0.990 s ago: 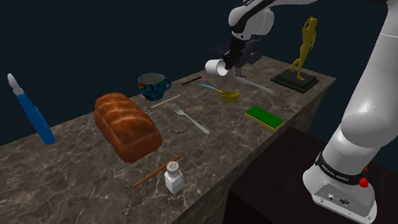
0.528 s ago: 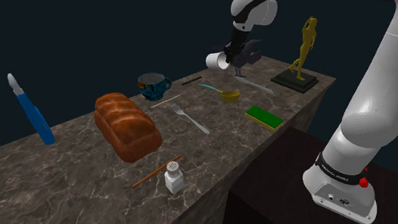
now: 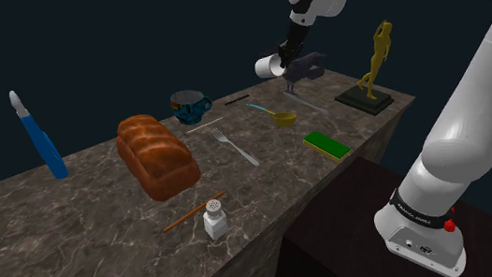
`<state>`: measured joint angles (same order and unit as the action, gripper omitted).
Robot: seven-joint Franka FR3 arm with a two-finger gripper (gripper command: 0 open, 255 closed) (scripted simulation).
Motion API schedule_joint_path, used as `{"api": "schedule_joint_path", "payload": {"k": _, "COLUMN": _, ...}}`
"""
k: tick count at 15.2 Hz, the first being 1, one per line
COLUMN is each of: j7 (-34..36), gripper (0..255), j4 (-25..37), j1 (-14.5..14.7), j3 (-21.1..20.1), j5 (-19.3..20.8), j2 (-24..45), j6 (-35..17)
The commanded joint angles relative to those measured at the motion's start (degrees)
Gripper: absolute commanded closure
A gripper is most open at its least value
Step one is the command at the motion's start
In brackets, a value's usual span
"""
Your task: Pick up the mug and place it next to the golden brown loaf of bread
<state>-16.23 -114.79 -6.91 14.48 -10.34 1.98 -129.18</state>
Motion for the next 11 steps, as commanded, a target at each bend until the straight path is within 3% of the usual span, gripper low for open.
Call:
{"api": "schedule_joint_path", "payload": {"k": 1, "j7": 0.4, "gripper": 255, "j4": 1.0, "j1": 0.0, "j3": 0.0, "j5": 0.3, "j2": -0.5, "j6": 1.4}}
{"api": "schedule_joint_path", "payload": {"k": 9, "j7": 1.6, "gripper": 255, "j4": 5.6, "j1": 0.0, "j3": 0.1, "j5": 1.4, "j2": -1.9, "j6": 7.2}}
{"api": "schedule_joint_path", "payload": {"k": 11, "j7": 4.4, "gripper": 255, "j4": 1.7, "j1": 1.1, "j3": -1.1, "j5": 2.8, "j2": -5.1, "j6": 6.1}}
